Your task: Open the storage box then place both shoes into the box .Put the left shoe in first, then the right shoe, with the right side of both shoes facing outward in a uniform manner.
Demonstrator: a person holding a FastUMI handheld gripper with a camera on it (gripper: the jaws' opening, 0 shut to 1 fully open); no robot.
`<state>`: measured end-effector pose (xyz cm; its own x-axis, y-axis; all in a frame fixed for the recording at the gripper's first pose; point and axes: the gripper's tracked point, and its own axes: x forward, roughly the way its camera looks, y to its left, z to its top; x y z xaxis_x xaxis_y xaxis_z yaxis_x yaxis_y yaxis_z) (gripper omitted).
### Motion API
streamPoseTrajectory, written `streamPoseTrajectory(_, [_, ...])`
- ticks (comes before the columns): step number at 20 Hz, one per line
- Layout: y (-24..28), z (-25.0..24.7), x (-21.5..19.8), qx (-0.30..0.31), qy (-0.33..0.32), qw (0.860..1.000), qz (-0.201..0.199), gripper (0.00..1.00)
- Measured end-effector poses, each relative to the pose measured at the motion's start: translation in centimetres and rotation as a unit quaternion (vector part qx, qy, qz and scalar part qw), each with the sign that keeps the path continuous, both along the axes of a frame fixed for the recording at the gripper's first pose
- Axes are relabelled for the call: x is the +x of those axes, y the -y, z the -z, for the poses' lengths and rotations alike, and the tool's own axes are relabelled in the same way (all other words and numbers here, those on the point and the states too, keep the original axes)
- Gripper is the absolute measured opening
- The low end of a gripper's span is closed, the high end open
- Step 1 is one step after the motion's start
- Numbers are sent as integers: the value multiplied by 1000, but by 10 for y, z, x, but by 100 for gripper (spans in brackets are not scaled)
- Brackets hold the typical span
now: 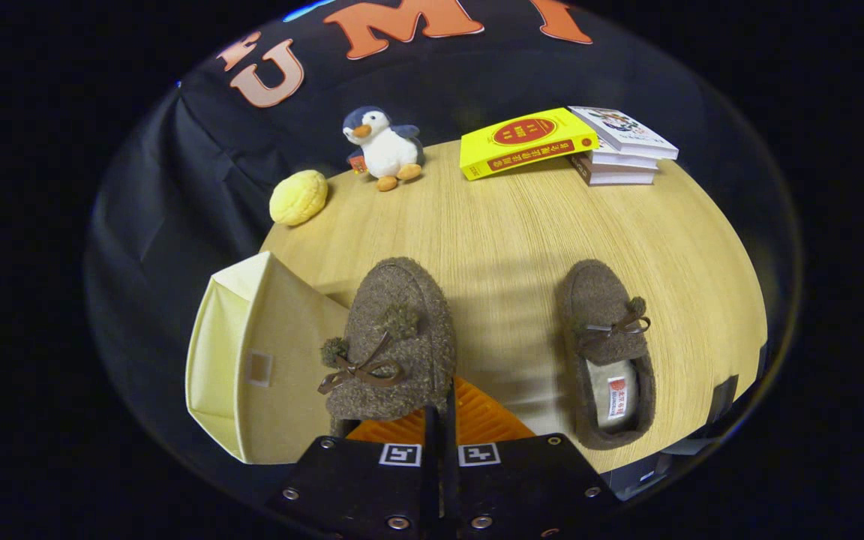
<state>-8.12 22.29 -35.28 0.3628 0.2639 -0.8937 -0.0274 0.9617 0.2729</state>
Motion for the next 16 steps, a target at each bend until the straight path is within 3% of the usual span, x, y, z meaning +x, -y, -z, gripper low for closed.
streamPoseTrajectory(8, [-98, -74, 3, 58, 14, 997, -46, 3])
streamPoseTrajectory(16, [-207, -73, -3, 83, -10, 993, -82, 4])
